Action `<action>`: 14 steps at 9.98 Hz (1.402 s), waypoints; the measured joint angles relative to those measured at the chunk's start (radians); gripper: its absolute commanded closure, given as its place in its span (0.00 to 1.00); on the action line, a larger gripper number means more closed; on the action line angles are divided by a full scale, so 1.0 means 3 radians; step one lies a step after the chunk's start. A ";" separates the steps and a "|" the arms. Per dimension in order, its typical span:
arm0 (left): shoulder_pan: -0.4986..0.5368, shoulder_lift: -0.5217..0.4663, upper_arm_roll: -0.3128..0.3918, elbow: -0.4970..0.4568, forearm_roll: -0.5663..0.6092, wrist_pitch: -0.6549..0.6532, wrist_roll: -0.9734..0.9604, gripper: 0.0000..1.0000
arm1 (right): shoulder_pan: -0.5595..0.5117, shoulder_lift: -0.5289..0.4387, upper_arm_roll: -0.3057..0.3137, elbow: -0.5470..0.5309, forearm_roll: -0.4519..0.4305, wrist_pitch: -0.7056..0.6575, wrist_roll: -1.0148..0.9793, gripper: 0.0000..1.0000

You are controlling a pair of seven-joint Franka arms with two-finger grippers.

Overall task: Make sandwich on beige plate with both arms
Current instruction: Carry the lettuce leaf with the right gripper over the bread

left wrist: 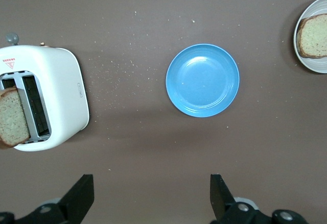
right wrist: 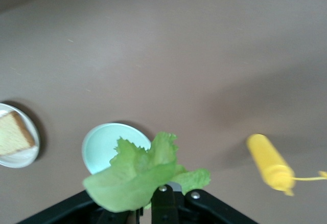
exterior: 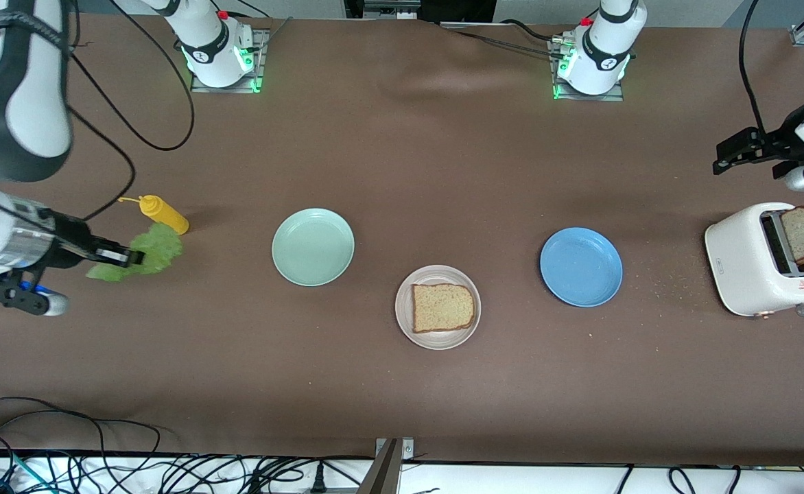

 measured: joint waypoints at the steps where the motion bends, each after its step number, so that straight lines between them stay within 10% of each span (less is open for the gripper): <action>1: 0.0023 0.0023 0.0001 0.0012 0.0000 0.0000 0.0001 0.00 | 0.0157 0.0018 0.0004 -0.0001 0.0008 0.0141 0.0288 1.00; 6: 0.0108 0.0021 0.0001 0.0062 -0.0001 -0.0003 0.0032 0.00 | 0.0716 0.0189 0.0007 -0.0005 0.0090 0.0682 0.1524 1.00; 14: 0.0107 0.0019 -0.0010 0.0174 -0.0001 -0.0061 0.0034 0.00 | 0.1231 0.0881 0.0046 -0.0023 0.1350 0.2397 0.2937 1.00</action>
